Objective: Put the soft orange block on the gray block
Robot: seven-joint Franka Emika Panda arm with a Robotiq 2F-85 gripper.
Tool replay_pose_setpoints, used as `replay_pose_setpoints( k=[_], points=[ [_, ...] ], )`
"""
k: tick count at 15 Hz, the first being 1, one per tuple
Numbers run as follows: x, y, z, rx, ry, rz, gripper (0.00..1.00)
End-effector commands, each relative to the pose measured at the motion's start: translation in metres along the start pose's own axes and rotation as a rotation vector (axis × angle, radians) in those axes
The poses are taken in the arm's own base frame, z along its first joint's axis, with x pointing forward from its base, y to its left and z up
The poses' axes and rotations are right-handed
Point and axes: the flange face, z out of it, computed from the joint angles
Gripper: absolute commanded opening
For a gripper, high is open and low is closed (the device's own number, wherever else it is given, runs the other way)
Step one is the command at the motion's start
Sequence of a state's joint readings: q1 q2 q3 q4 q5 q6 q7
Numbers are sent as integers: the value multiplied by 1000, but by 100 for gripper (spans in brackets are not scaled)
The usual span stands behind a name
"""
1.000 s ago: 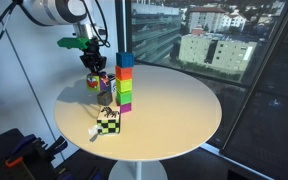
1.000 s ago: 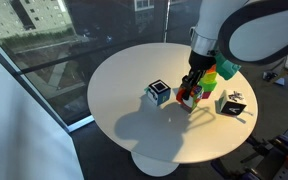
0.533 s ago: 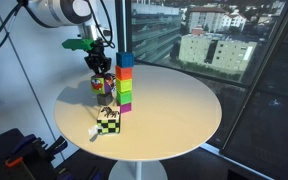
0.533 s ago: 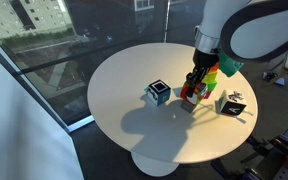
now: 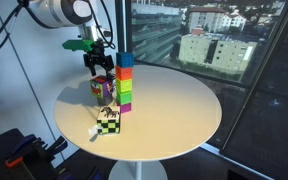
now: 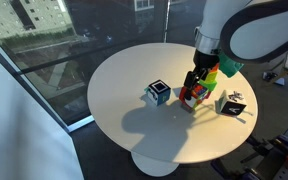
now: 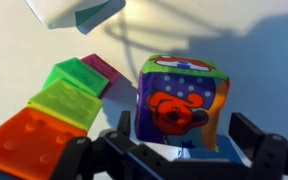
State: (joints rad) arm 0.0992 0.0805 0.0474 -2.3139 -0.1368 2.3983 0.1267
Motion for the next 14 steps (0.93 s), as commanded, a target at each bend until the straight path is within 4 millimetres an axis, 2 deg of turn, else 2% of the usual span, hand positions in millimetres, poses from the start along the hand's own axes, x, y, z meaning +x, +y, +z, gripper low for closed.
replay_pose_setpoints(
  k=[1,14],
  points=[
    [-2,7,-13,-22,-27,13,100],
    [-39,34,-58,-43,-230,77,100]
  ],
)
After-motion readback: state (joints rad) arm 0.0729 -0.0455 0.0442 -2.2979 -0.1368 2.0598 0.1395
